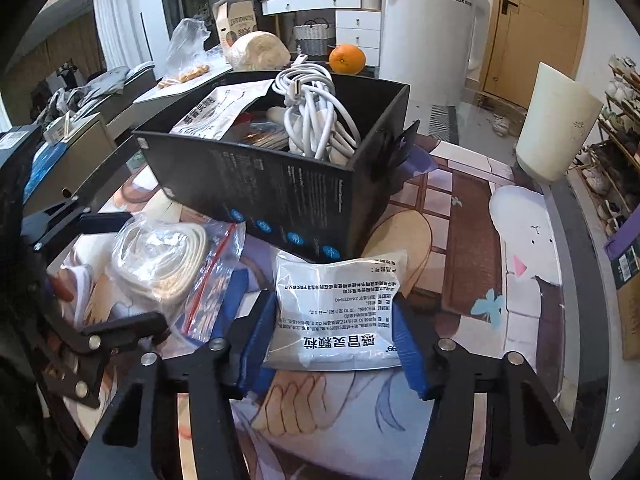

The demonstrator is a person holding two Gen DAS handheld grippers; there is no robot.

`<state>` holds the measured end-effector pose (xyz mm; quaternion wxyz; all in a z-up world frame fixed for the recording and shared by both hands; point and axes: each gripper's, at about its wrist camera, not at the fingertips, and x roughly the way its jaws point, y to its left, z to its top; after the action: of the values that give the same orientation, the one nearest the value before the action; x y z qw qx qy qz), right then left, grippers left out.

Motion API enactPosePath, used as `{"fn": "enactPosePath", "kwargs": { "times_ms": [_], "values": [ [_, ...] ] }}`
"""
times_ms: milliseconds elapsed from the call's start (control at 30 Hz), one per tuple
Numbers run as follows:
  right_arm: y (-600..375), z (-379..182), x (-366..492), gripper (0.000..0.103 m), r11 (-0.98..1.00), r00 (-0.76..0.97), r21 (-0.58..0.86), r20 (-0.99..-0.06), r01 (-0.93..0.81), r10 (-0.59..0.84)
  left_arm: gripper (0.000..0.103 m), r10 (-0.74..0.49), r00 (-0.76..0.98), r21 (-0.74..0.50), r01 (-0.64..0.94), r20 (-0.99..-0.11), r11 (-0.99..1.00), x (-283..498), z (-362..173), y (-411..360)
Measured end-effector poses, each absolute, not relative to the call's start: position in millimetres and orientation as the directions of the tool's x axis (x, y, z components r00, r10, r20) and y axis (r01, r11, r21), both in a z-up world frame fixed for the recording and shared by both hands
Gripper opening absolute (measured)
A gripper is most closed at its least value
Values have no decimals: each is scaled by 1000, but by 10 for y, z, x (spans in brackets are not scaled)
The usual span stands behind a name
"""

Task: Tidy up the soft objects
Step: 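Grasp the white printed packet on the mat with the right gripper, then grasp the bagged white rope coil with the left gripper while the right holds the packet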

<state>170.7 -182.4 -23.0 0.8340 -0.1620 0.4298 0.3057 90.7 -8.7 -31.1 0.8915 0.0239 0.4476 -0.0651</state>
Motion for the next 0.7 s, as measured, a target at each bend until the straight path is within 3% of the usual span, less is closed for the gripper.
{"fn": "enactPosePath", "kwargs": {
  "times_ms": [700],
  "values": [
    [-1831,-244,1657,56,723,414,11,-814,-690,407,103,-95,596,44,214,-797,976,995,-276,-350]
  ]
}}
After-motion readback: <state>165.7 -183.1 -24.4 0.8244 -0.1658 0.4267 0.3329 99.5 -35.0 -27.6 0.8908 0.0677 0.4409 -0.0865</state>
